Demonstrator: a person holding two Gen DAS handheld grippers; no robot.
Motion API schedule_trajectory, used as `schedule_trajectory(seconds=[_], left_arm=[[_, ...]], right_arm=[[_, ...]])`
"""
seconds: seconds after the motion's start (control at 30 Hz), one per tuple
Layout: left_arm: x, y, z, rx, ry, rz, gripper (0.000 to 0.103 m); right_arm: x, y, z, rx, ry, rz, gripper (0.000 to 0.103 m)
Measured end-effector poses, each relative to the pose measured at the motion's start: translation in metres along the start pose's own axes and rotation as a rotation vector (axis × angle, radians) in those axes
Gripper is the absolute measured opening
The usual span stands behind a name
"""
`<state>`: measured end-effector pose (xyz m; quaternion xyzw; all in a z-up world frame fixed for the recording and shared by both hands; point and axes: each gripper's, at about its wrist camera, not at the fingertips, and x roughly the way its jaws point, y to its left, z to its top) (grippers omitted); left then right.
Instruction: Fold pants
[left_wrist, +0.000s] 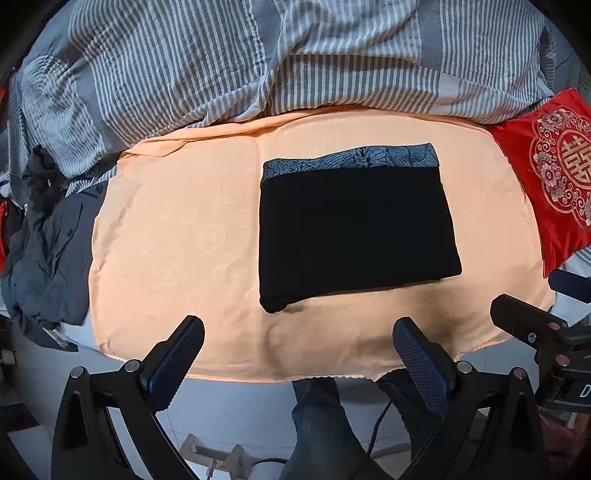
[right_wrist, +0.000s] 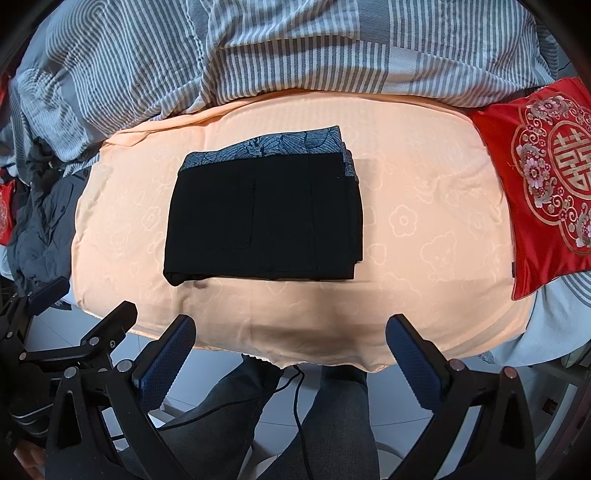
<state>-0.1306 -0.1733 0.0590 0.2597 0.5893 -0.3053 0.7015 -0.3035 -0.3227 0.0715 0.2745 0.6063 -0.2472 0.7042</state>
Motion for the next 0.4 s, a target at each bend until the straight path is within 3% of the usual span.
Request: schedule_trajectory(seconds=[0.4], left_arm=[[-0.0023,0.0004,-0.0017,-0.01,-0.016,-0.008,0.103]], right_arm=[[-0.0003,0.0024,-0.0014,-0.002,-0.001,-0.002,0.103]])
